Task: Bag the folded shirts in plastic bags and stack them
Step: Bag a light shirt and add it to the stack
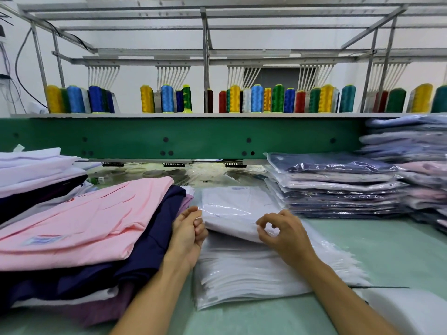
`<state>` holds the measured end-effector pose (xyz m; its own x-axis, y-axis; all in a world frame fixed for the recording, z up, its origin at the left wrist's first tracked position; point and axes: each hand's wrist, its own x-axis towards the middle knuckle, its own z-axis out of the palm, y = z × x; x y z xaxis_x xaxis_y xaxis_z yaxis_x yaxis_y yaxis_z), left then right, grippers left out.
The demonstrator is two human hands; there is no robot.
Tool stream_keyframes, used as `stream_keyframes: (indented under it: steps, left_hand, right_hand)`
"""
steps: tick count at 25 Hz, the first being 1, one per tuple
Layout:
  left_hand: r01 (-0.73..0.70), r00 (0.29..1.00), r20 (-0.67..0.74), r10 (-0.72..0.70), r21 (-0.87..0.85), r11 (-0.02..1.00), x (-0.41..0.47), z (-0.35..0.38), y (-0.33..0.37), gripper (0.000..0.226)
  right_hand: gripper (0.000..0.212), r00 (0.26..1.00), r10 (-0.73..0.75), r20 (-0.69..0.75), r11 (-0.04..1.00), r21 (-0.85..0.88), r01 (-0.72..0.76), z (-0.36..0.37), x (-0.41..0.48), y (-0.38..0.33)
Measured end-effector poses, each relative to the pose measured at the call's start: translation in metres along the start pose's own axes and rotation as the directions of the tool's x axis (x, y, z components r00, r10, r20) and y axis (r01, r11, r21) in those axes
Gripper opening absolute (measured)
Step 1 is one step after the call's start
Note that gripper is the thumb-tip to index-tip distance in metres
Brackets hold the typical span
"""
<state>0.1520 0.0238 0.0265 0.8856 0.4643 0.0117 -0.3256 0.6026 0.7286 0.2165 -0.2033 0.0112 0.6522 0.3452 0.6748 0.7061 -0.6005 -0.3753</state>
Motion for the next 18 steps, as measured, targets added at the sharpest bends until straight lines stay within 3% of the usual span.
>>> stream_keyframes:
  steps: [7, 18]
  left_hand:
    - [-0.026, 0.999, -0.048, 0.025, -0.038, 0.999, -0.005, 0.005, 0.004, 0.021]
    - [-0.016, 0.993, -0.116, 0.011, -0.042, 0.999, -0.001, 0.005, 0.005, 0.022]
  right_hand:
    - [0.009, 0.965, 0.238, -0.108, 0.971, -0.007, -0.24, -0.022, -0.003, 0.025]
    - [0.007, 0.913, 0.322, -0.251, 0.939, -0.038, -0.342, -0.036, -0.003, 0.037]
